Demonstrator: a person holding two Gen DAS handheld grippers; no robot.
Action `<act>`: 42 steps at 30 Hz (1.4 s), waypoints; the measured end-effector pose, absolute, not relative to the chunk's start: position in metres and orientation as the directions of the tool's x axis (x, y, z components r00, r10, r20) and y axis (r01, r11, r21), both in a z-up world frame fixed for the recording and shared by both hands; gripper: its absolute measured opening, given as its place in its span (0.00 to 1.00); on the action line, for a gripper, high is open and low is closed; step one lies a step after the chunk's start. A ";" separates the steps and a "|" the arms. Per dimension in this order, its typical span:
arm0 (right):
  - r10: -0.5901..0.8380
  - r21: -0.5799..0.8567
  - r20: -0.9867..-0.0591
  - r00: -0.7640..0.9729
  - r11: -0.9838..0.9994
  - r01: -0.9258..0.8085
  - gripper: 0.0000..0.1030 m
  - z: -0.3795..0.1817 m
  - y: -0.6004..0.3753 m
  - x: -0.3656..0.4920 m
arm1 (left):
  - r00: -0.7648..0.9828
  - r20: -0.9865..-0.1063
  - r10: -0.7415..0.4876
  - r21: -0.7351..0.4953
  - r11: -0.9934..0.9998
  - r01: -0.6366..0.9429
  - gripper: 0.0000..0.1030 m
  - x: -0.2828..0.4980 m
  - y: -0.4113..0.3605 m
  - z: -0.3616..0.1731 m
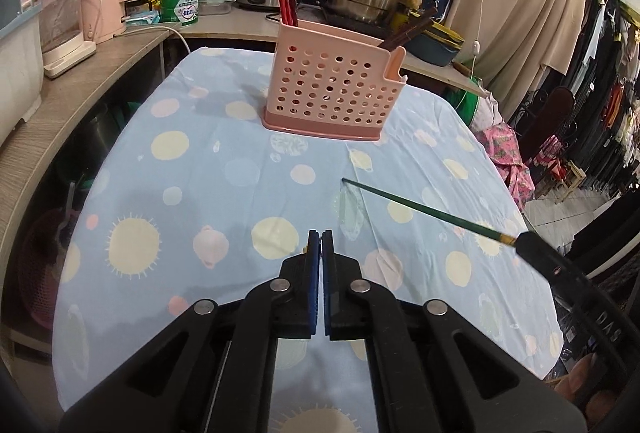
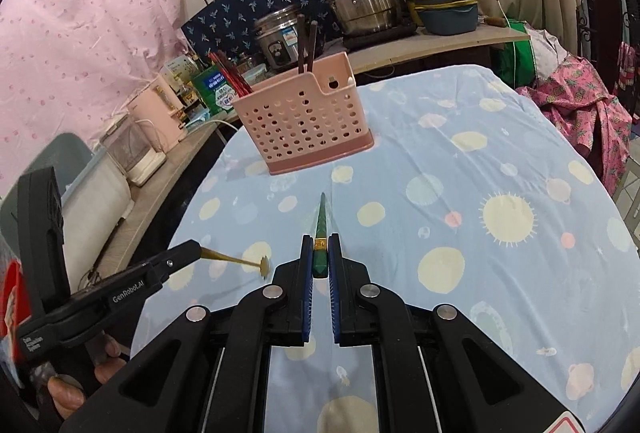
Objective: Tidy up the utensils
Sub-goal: 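Lift the spoon and green chopstick and carry them above the caddy, then lower the spoon and chopstick into the caddy and open both tools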
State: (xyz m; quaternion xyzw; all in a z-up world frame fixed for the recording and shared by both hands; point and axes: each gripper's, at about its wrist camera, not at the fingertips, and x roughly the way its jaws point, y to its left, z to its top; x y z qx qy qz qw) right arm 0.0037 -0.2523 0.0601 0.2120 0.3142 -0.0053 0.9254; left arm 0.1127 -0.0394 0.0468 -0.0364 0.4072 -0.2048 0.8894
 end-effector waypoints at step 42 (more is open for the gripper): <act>0.097 0.568 -0.262 0.960 0.820 0.072 0.07 0.180 -0.325 0.105 | 0.709 -0.499 -0.499 -0.334 0.865 0.374 0.01 0.225 -0.042 0.180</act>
